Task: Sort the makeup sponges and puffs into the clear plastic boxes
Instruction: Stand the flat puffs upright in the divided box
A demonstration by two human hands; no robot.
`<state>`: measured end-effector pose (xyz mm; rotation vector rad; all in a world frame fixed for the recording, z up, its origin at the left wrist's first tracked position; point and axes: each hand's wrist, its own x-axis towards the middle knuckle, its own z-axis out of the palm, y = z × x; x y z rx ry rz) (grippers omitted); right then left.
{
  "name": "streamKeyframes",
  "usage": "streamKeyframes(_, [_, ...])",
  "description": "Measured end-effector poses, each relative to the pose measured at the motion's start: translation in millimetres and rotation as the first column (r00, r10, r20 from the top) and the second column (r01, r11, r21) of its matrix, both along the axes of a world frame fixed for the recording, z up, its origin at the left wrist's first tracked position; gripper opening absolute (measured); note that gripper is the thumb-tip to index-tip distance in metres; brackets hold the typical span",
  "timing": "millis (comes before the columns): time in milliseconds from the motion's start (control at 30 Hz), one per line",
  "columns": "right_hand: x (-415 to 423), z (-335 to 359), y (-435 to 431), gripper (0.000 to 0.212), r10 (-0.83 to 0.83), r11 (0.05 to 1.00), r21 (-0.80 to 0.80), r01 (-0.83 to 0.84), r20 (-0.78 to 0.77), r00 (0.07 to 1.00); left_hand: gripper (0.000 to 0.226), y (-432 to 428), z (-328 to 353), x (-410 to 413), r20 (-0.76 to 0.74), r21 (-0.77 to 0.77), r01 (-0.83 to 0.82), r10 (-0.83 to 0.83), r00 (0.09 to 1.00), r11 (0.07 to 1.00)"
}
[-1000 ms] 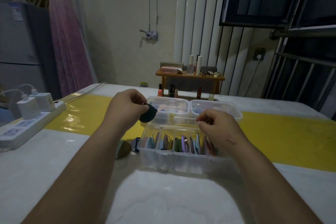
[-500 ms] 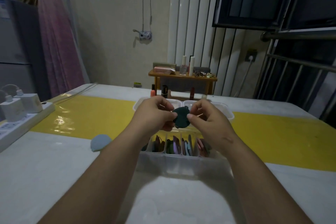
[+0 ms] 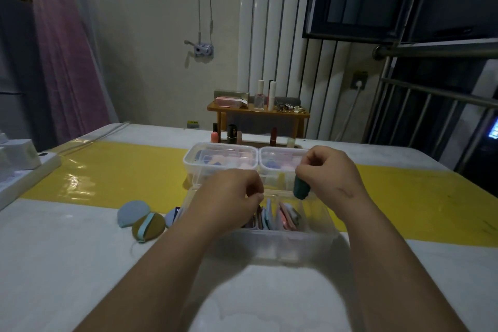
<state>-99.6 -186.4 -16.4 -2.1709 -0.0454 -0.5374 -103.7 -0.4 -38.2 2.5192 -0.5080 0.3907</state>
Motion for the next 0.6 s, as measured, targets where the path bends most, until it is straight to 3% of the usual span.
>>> streamKeyframes(200, [-0.3, 2.4, -7.8, 0.015, -0.094, 0.987, -0.134, 0.091, -0.020, 0.995, 0.011, 2.2, -2.9, 3.3, 0.036, -0.059, 0.008, -0.005, 0.999, 0.998])
streamKeyframes(600, [-2.4, 3.3, -3.9, 0.016, -0.094, 0.916, -0.398, -0.050, -0.333, 0.938, 0.022, 5.4, -3.0, 5.3, -0.045, -0.197, 0.008, -0.017, 0.999, 0.980])
